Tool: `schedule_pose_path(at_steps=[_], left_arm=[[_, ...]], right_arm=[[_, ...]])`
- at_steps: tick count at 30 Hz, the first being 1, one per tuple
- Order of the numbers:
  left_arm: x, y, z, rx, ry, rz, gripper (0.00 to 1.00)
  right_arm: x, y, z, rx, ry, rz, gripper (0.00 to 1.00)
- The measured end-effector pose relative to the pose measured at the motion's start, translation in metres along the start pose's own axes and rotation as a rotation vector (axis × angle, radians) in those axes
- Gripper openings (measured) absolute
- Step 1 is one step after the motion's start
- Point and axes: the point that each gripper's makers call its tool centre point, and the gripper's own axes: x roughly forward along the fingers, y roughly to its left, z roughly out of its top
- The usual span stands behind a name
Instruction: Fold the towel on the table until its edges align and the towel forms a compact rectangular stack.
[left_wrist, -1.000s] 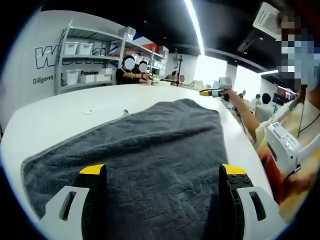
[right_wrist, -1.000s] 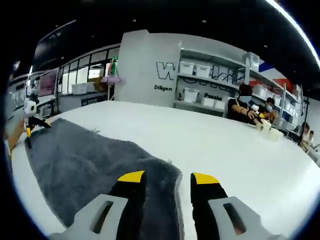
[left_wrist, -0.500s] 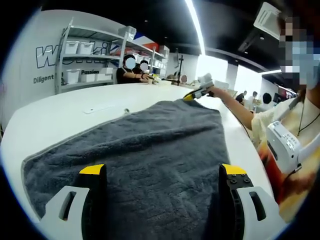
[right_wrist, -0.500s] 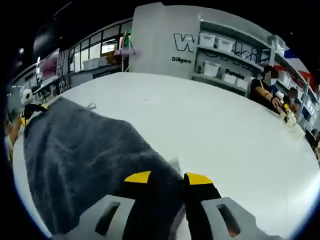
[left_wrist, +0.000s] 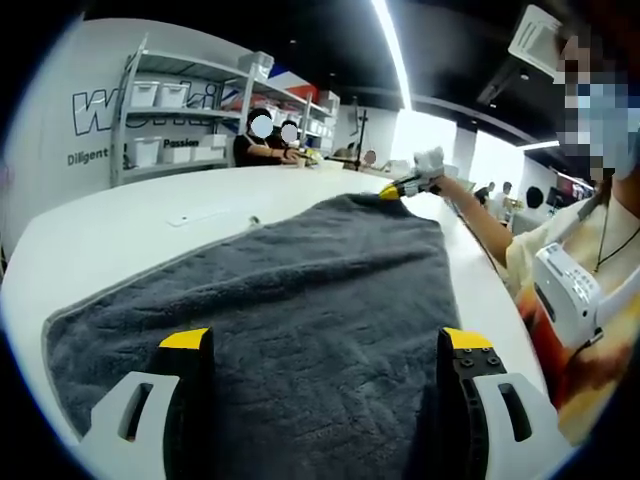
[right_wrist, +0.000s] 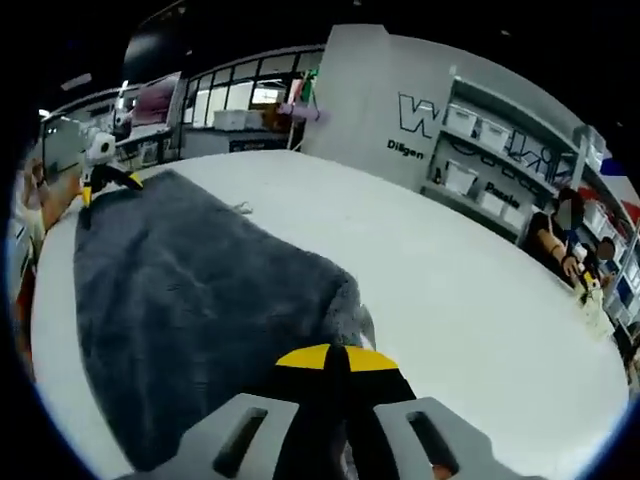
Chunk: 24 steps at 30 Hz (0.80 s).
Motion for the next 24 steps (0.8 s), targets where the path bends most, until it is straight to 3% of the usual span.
schedule_pose_path(at_steps=[6,11,15,18,20,22,24], left_arm=[[0.001,-0.002,0.0,-0.002,-0.002,-0.003,0.91],[0.0,-0.002,0.001,-0.002,-0.004,-0.003,0.91],[0.0,-0.002,0.001,-0.001,-0.005,-0.002,0.9],[0.0,-0.002,0.0,-0.001,-0.004,-0.001,0.9],[0.0,-0.002,0.0,-0.001,-0.003,-0.001,0.9],[-0.001,-0.002,0.0,-0.001,-0.004,-0.002,0.9],[-0.001,-0.002,0.001,-0.002,-0.005,-0.002,0.9]], right_arm=[[0.004,0.046,-0.031,-0.02,0.122,0.116,0.0],[0.005,0.048,-0.032,-0.017,0.118,0.108,0.04],[-0.004,0.049,-0.021,-0.02,0.071,0.102,0.05],[-0.01,0.047,-0.005,0.007,-0.015,0.104,0.14],[-0.014,0.038,0.005,0.089,-0.085,0.094,0.23],[-0.017,0.021,0.013,0.212,-0.148,0.067,0.24],[-0.018,0.003,0.012,0.331,-0.165,0.033,0.23]])
